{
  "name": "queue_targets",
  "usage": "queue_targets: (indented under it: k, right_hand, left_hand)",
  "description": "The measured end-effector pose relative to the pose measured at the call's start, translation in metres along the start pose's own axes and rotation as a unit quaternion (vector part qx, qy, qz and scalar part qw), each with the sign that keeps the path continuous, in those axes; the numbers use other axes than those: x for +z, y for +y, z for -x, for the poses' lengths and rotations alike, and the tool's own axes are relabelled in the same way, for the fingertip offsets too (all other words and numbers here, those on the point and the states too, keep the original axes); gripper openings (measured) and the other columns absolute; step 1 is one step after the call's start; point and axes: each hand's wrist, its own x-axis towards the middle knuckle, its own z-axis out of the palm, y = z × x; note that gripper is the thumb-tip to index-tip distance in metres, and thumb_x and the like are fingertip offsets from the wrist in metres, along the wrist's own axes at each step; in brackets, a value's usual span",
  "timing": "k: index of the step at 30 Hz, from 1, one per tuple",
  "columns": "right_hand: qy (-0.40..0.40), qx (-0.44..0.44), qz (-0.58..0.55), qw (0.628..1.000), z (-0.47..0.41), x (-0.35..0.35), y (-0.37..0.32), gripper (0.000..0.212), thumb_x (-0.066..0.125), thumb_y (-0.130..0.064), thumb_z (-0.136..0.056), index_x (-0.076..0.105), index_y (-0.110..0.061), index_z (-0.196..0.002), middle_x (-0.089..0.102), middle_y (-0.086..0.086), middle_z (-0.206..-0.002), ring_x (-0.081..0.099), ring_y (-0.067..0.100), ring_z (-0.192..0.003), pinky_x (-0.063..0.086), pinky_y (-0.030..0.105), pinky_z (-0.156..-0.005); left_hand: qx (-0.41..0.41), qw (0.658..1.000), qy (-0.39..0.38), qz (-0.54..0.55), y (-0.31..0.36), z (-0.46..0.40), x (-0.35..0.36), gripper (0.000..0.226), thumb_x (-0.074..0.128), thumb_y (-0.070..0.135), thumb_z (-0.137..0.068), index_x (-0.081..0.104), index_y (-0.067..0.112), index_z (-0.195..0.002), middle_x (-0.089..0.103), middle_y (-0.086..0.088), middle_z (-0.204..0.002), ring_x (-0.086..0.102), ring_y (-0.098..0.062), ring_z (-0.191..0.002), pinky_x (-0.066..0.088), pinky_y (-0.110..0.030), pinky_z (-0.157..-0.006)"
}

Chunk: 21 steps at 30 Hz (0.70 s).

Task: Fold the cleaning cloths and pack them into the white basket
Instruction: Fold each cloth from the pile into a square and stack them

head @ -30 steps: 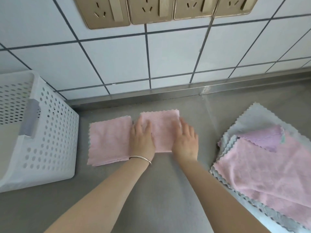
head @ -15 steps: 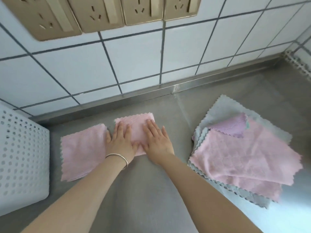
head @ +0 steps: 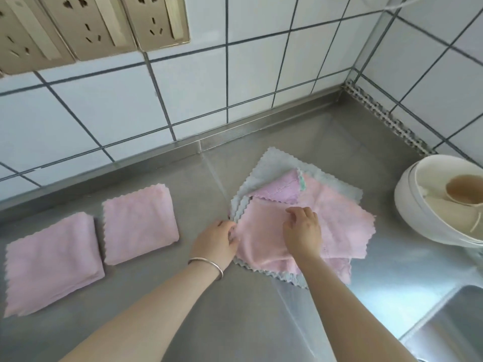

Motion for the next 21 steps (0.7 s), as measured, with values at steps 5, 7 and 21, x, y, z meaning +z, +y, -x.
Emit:
queue_targets:
  k: [5, 7, 21]
  right_hand:
    - [-0.028, -0.061, 0.041, 0.997, -0.01, 0.008, 0.0, 0.035, 0.045, -0.011, -0.085, 0.066, -0.016, -0.112, 0.062, 0.009, -0.102, 0.052, 0.032, -0.097, 0.044, 0.035, -0.074]
    - [-0.04, -0.063, 0.057, 0.996, -0.018, 0.01, -0.005, 0.045, 0.034, -0.015, -0.084, 0.059, -0.019, -0.121, 0.061, 0.01, -0.106, 0.05, 0.031, -0.097, 0.043, 0.037, -0.078]
    - [-0.114, -0.232, 0.193, 0.946, -0.062, 0.005, -0.031, 0.05, 0.051, -0.001, -0.075, 0.054, -0.028, -0.118, 0.047, 0.004, -0.115, 0.044, 0.025, -0.101, 0.041, 0.031, -0.084]
  left_hand:
    - [-0.079, 0.995, 0.062, 0.022, 0.019, -0.018, 0.014, 0.026, 0.056, 0.025, -0.08, 0.059, 0.019, -0.106, 0.057, -0.006, -0.111, 0.057, -0.03, -0.1, 0.047, -0.035, -0.079]
    - [-0.083, 0.994, 0.072, -0.016, 0.022, -0.021, 0.014, 0.027, 0.055, 0.027, -0.08, 0.057, 0.021, -0.107, 0.055, -0.005, -0.11, 0.055, -0.029, -0.101, 0.046, -0.034, -0.076]
    - [0.062, 0.992, 0.106, -0.024, 0.033, -0.024, 0.017, 0.018, 0.065, 0.019, -0.065, 0.047, 0.019, -0.07, 0.057, -0.004, -0.051, 0.056, -0.03, -0.045, 0.024, -0.024, -0.043]
